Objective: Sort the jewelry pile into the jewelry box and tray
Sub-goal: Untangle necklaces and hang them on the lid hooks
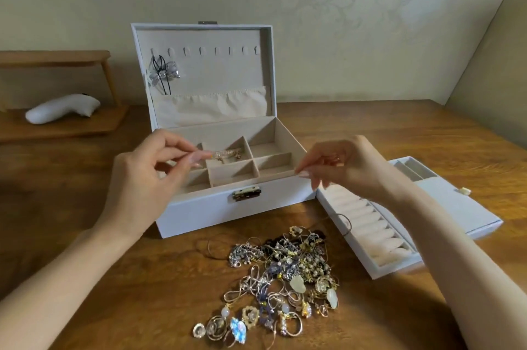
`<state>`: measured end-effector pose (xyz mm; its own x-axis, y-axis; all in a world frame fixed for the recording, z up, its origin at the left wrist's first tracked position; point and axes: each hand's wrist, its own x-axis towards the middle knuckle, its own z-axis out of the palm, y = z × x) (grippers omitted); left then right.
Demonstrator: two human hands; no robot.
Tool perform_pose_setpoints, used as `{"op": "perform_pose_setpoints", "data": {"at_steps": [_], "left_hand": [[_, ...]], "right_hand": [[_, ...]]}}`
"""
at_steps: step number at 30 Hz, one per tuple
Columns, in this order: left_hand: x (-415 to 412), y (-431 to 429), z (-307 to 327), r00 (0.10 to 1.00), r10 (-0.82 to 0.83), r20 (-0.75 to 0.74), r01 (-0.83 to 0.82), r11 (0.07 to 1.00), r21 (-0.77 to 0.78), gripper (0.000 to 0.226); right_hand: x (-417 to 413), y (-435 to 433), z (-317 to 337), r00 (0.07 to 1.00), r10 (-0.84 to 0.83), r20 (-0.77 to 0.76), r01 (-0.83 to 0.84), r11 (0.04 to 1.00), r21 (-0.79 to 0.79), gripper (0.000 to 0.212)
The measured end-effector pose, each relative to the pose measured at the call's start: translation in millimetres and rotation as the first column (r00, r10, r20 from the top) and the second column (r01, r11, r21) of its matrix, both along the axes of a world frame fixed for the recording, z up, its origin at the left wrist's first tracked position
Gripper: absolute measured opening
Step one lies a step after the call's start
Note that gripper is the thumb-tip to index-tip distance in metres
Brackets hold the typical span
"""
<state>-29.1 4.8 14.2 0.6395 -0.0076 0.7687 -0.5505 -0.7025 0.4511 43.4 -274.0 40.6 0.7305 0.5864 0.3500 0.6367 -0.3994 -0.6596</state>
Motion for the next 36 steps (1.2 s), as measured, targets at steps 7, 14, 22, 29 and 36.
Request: {"op": "perform_pose_setpoints", "data": {"at_steps": [7, 14, 22, 29, 36], "left_hand": [[-2, -10, -4, 0.999, 0.020, -0.035, -0.014, 0.984, 0.177, 0.031], [1, -8, -8, 0.998, 0.037, -0.048, -0.028, 0.984, 0.174, 0.026], [-5, -10, -6, 0.984, -0.116, -0.135, 0.140, 0.974, 0.180, 0.037], [-14, -22, -1, 0.956, -0.220, -0.196, 0.264, 0.935, 0.237, 0.035], [-20, -33, -7, 0.931, -0.225, -0.287, 0.288, 0.937, 0.198, 0.026]], "right_hand": [[0, 2, -17, 1.000, 0.001, 0.020, 0.003, 0.975, -0.222, 0.008], [-25, 31, -26, 0.980, 0.198, -0.029, -0.198, 0.934, -0.298, 0.017], [-34, 44, -28, 0.978, 0.203, -0.043, -0.208, 0.967, -0.148, 0.009], [-32, 42, -20, 0.910, 0.337, -0.243, -0.229, 0.895, 0.383, 0.013], [-32, 42, -18, 0.882, 0.385, -0.273, -0.182, 0.810, 0.557, 0.013]]}}
